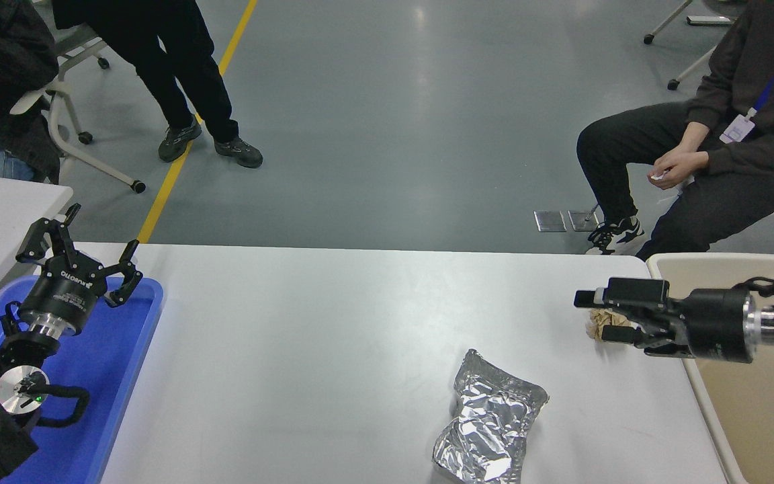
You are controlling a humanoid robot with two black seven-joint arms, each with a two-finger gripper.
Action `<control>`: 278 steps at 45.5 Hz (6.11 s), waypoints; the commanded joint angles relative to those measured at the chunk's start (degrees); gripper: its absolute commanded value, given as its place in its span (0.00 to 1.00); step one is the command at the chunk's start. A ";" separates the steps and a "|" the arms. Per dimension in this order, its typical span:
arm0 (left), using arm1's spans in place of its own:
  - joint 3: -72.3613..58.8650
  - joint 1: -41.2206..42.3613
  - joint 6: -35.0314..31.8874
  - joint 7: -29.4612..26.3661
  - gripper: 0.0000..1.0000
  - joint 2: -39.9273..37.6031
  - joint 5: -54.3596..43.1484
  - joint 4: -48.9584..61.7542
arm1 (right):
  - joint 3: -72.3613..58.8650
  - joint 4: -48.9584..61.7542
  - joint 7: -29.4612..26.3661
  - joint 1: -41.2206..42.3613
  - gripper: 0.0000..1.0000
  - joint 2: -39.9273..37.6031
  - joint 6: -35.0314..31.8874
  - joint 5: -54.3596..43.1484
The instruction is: Clean the table surface
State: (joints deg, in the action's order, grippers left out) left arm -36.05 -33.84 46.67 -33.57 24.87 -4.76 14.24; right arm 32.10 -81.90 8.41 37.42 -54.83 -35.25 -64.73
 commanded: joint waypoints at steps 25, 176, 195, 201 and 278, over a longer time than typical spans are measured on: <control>0.01 0.00 0.00 0.00 1.00 0.00 0.01 0.00 | -8.89 -5.29 -17.37 3.01 1.00 0.25 -0.17 8.21; 0.01 0.00 0.00 0.00 1.00 0.00 0.01 0.00 | -21.46 2.71 -19.13 -2.97 0.21 19.14 24.62 4.97; 0.01 0.00 0.00 0.00 1.00 0.00 0.01 0.00 | -25.07 2.80 -18.25 -2.35 0.00 19.23 24.88 3.12; 0.01 0.00 0.00 0.00 1.00 0.00 0.01 0.00 | -24.98 3.94 -18.16 -3.14 0.00 20.55 25.76 3.29; -0.07 0.00 0.00 0.00 1.00 0.00 0.01 0.00 | 3.93 -9.59 -16.05 5.47 0.00 -19.52 -7.72 15.51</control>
State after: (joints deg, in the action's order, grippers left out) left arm -36.04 -33.84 46.67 -33.58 24.87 -4.75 14.24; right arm 31.44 -90.54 -7.70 42.42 -68.64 -38.24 -51.78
